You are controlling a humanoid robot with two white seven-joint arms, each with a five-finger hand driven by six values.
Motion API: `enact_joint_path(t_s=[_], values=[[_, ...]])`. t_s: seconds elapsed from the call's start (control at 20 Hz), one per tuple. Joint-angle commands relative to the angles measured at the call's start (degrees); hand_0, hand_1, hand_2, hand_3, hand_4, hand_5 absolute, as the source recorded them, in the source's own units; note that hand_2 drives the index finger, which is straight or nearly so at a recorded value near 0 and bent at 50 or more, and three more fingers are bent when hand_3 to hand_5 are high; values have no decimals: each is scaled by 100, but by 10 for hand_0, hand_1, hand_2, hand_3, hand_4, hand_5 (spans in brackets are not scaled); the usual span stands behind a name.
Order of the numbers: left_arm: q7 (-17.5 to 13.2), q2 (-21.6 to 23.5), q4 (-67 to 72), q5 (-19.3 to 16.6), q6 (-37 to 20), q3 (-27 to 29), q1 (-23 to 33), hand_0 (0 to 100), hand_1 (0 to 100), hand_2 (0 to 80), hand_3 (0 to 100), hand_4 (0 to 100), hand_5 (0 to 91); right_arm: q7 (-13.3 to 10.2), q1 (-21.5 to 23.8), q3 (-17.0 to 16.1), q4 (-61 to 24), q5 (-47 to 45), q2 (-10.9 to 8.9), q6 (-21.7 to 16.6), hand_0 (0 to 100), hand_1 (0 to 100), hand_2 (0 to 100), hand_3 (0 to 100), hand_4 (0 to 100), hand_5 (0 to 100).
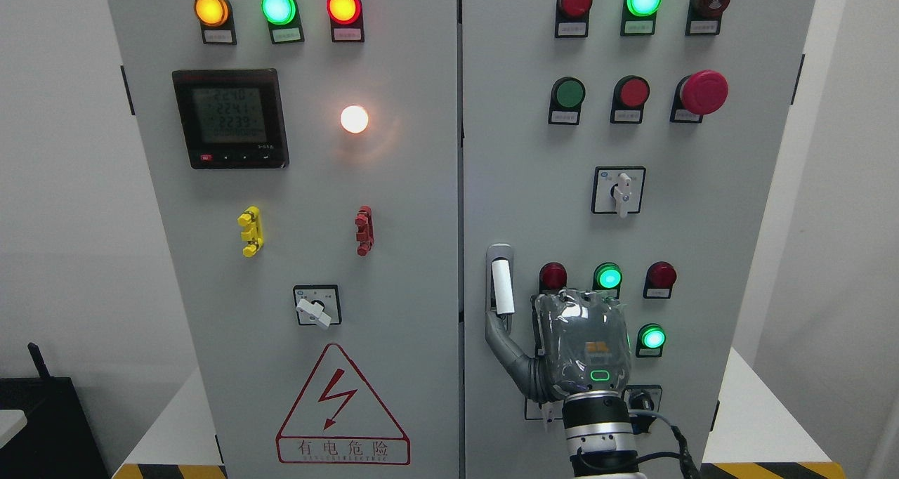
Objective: Release door handle
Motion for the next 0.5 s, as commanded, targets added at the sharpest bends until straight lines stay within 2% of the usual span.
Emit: enact_joint_path(t_s=[0.0, 0.45], values=[[0, 0, 97, 0, 3, 62, 0, 120, 389, 0, 0, 0, 0, -1, -6, -38, -8, -9, 0, 4, 376, 75, 1000, 1000, 1000, 975], [0, 0, 97, 0, 3, 62, 0, 120, 389, 0, 0, 0, 0, -1, 12, -73, -43, -17, 0, 4, 379, 81, 1000, 1000, 1000, 975]])
